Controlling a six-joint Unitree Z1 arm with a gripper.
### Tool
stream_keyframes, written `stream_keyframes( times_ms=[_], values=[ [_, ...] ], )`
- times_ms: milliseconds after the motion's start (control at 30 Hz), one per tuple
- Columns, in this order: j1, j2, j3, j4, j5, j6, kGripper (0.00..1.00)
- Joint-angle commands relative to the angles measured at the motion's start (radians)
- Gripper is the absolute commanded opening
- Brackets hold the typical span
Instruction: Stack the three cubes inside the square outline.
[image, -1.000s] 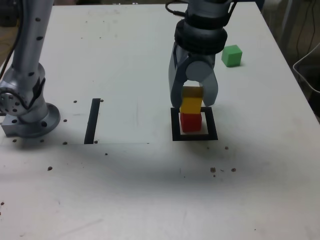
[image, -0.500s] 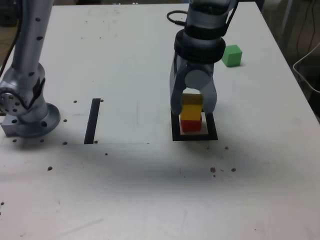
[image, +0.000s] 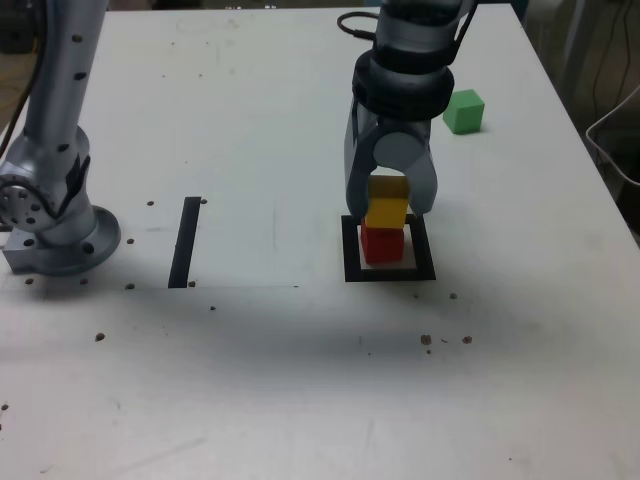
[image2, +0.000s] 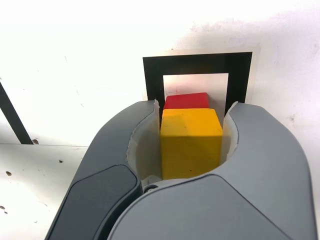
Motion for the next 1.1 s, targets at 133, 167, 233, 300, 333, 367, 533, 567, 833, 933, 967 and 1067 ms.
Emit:
stream_keyframes(
  times_ms=[133,167,233,300,333,367,533,567,833,933,967,1067],
  values=[
    [-0.004,-0.017,-0.015,0.026,-0.003,0.002,0.26],
    [-0.005,-0.02,-0.017,0.033,-0.002,0.001,0.26],
    [-0.007,-0.025,-0.02,0.042,0.0,0.001,0.26],
    [-0.008,-0.027,-0.021,0.046,0.001,0.0,0.26],
    [-0.009,-0.028,-0.021,0.046,0.001,0.0,0.26],
    [-0.009,-0.028,-0.02,0.045,0.001,-0.001,0.26],
    [-0.01,-0.026,-0.008,0.024,-0.003,-0.005,0.26],
    [-0.01,-0.026,-0.005,0.018,-0.004,-0.005,0.26],
    [-0.009,-0.018,0.018,-0.015,-0.003,-0.008,0.27],
    [-0.009,-0.018,0.02,-0.014,-0.002,-0.009,0.29],
    [-0.009,-0.019,0.021,-0.012,-0.002,-0.009,0.3],
    [-0.009,-0.019,0.022,-0.007,-0.003,-0.009,0.38]
  ],
)
